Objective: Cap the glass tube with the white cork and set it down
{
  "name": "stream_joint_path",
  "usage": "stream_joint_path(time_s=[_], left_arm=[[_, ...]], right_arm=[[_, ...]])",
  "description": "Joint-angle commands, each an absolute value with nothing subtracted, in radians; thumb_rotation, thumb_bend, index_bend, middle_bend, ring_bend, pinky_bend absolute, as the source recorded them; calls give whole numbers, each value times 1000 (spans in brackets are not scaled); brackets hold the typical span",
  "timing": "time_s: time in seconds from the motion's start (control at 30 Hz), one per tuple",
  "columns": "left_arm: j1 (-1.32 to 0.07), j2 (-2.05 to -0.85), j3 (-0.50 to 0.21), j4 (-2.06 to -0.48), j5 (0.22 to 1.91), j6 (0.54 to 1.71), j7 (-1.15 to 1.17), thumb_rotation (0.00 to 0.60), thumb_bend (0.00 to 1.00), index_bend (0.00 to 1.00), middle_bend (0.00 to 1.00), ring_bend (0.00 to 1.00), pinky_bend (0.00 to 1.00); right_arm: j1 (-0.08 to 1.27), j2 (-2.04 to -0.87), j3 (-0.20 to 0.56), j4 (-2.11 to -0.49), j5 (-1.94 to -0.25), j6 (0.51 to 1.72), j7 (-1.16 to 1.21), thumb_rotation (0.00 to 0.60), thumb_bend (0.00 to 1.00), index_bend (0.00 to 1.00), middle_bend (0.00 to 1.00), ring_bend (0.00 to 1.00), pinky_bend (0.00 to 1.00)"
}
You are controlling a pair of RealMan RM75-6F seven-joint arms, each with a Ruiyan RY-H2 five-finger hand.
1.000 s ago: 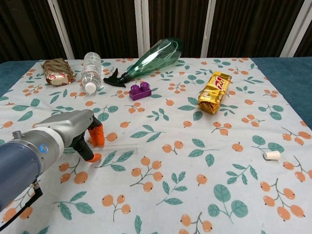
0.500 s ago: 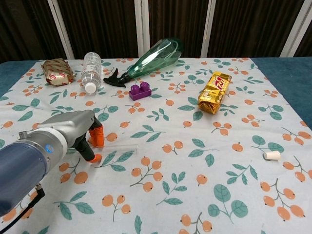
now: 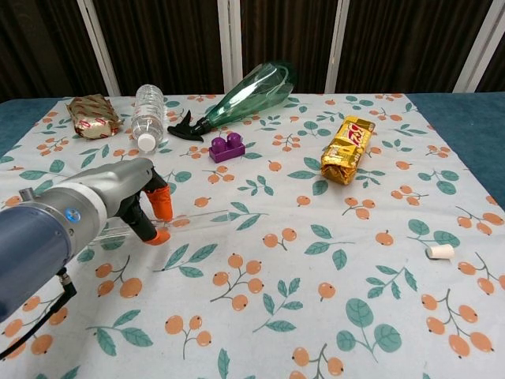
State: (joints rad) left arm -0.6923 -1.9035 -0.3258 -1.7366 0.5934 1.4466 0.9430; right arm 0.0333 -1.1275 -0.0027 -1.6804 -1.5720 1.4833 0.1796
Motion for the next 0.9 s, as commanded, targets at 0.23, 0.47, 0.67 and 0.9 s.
stream_joint_path(time_s=[0.23,0.47,0.67,0.9], left_arm=[[-681,-1875,-340,-1738,676,1373,792,600,528,633,481,68,0],[-676,-1866,-331,-1679,715,1299,687,600,528,645,512,80,0],[-688,-1851,-351,-1641,702,1246,645,600,528,646,512,80,0],[-701,-1792,-365,-1629,737,1177,585,600,530,647,512,80,0]], right_arm=[[33,-1131,1,-1685,-1562,1481,172,600,310,0,0,0,0],[44,-1150,26,-1664,-1556,1492,103,600,309,0,0,0,0],[78,-1194,48,-1667,-1557,1467,23,600,310,0,0,0,0],[175,-1261,91,-1681,-1552,1368,-137,600,310,65,6,0,0]])
